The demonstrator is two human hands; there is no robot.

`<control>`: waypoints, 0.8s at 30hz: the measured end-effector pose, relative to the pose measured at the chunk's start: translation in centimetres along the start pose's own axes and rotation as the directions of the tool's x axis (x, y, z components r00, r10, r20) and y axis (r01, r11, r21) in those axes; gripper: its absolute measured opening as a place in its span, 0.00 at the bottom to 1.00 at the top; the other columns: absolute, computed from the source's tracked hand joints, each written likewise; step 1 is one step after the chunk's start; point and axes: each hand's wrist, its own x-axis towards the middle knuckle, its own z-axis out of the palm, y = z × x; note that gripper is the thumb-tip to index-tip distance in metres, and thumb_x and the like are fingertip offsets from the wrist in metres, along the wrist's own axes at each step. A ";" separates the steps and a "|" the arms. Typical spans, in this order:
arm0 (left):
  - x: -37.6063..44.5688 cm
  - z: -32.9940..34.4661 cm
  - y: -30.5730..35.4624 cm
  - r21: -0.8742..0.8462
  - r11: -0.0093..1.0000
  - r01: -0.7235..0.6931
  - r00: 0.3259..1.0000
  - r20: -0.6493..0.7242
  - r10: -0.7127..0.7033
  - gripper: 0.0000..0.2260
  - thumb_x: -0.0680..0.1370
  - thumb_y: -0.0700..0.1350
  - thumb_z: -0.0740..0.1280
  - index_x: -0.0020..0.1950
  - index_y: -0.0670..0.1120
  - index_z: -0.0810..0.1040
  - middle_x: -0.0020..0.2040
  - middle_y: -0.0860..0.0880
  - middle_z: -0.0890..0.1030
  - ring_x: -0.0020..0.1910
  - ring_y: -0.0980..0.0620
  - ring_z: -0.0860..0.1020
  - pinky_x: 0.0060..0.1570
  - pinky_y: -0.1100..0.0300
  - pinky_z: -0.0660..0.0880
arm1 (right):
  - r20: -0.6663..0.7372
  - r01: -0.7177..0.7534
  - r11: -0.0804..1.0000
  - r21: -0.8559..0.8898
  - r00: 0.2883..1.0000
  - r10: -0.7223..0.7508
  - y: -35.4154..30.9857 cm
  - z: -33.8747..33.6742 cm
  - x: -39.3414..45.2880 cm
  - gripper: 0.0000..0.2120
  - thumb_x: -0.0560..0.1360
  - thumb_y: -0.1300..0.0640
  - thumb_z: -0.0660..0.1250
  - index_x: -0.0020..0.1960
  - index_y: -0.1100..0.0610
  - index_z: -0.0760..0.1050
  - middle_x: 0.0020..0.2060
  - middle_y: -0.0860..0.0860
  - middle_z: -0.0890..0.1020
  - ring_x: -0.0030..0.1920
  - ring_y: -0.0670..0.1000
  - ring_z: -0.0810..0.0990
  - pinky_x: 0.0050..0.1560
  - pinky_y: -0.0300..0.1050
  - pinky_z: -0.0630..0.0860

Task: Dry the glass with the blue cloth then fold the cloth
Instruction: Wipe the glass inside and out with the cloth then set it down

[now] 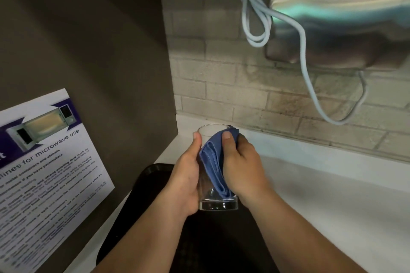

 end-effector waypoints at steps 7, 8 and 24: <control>0.1 0.5 0.2 -0.003 0.999 -0.036 0.999 -0.017 0.036 0.31 0.73 0.71 0.67 0.54 0.45 0.90 0.54 0.39 0.89 0.51 0.42 0.88 0.48 0.50 0.85 | 0.014 -0.212 0.950 0.230 0.976 0.215 1.2 0.6 0.6 0.20 0.82 0.44 0.55 0.45 0.51 0.82 0.36 0.52 0.87 0.36 0.50 0.86 0.40 0.47 0.81; 0.1 0.3 0.2 0.001 1.000 -0.031 0.999 -0.023 0.031 0.34 0.72 0.73 0.66 0.53 0.44 0.90 0.54 0.39 0.89 0.51 0.41 0.88 0.51 0.47 0.84 | 0.058 -0.293 0.917 0.270 0.956 0.288 1.3 0.3 0.4 0.19 0.82 0.47 0.57 0.42 0.52 0.82 0.32 0.53 0.87 0.32 0.50 0.86 0.36 0.44 0.79; 0.3 0.3 0.6 0.007 0.997 -0.082 0.997 -0.006 0.082 0.29 0.72 0.72 0.65 0.43 0.49 0.91 0.45 0.43 0.91 0.44 0.46 0.89 0.40 0.55 0.85 | 0.018 0.027 0.995 0.101 0.999 -0.029 -0.4 -0.1 0.8 0.14 0.84 0.44 0.51 0.56 0.48 0.73 0.44 0.43 0.81 0.44 0.39 0.80 0.45 0.35 0.75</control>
